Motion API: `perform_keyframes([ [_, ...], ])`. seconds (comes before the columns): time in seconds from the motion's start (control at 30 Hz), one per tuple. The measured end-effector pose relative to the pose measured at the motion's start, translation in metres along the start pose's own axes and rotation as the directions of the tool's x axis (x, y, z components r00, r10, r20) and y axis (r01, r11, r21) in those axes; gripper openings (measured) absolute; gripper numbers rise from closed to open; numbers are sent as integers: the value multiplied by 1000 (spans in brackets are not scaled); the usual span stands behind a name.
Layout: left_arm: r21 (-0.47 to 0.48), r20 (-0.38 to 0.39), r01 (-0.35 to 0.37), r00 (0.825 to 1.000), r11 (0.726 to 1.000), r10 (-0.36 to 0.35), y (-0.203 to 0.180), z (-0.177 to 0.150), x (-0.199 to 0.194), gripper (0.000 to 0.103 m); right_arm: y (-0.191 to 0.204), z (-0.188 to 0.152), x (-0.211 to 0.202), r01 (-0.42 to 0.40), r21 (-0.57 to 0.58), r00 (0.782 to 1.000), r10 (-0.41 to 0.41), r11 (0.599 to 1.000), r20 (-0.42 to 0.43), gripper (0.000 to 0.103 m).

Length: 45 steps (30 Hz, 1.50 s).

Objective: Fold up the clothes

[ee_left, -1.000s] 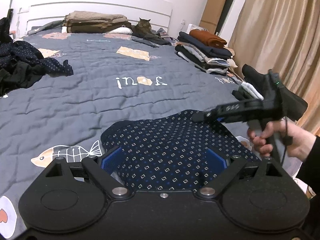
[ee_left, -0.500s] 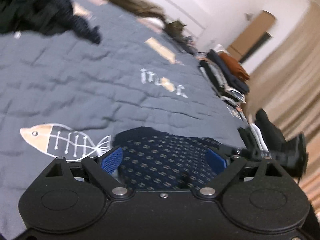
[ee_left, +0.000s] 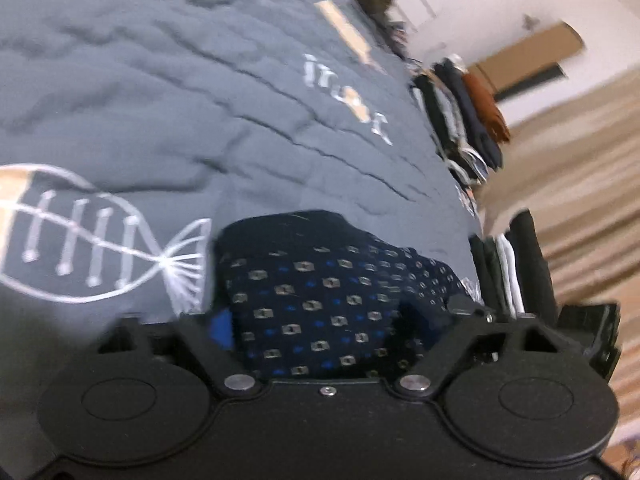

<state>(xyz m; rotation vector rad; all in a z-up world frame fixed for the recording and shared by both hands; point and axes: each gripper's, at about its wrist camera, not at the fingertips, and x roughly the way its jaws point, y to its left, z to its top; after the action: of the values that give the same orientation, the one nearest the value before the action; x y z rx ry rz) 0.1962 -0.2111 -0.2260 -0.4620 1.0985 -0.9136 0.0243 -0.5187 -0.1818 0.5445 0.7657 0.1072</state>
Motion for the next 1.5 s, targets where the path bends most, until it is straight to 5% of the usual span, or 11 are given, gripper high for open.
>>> perform_keyframes([
  [0.1,185,91,-5,996,983,-13,-18,-8,-12,25,-1,0,0,-1,1,1000,1,1000,16,41],
  [0.17,340,195,-26,980,940,-44,-35,-14,-26,22,-2,-1,-1,-8,-1,999,8,1000,40,41],
  [0.27,426,267,-95,963,900,-25,-48,-17,-31,22,-2,-2,-2,-17,-1,998,17,1000,66,41],
  [0.4,350,215,-157,973,923,84,-33,-18,-14,26,-1,-4,4,1,-11,999,-1,1000,52,41],
  [0.5,245,187,-193,971,950,149,-21,-11,-15,59,-1,-4,5,13,-19,999,-12,1000,41,41],
  [0.57,214,206,-222,962,951,178,-19,-6,-26,63,0,-3,3,22,-23,999,-21,1000,42,41],
  [0.73,168,254,-184,957,968,137,-27,4,-69,76,11,5,-22,-15,-26,996,18,1000,88,41],
  [0.87,173,272,-130,959,976,79,-45,-4,-82,82,27,11,-47,-105,-29,986,108,994,130,41],
  [1.03,194,258,-94,965,976,41,-70,-22,-81,84,39,0,-49,-285,53,957,281,957,76,41],
  [1.33,184,266,-71,964,980,20,-90,-58,-91,86,17,-42,-20,-151,110,982,162,982,-96,41],
  [1.5,196,260,-86,965,977,32,-96,-81,-100,86,2,-54,-35,-155,90,981,164,984,-103,41],
])
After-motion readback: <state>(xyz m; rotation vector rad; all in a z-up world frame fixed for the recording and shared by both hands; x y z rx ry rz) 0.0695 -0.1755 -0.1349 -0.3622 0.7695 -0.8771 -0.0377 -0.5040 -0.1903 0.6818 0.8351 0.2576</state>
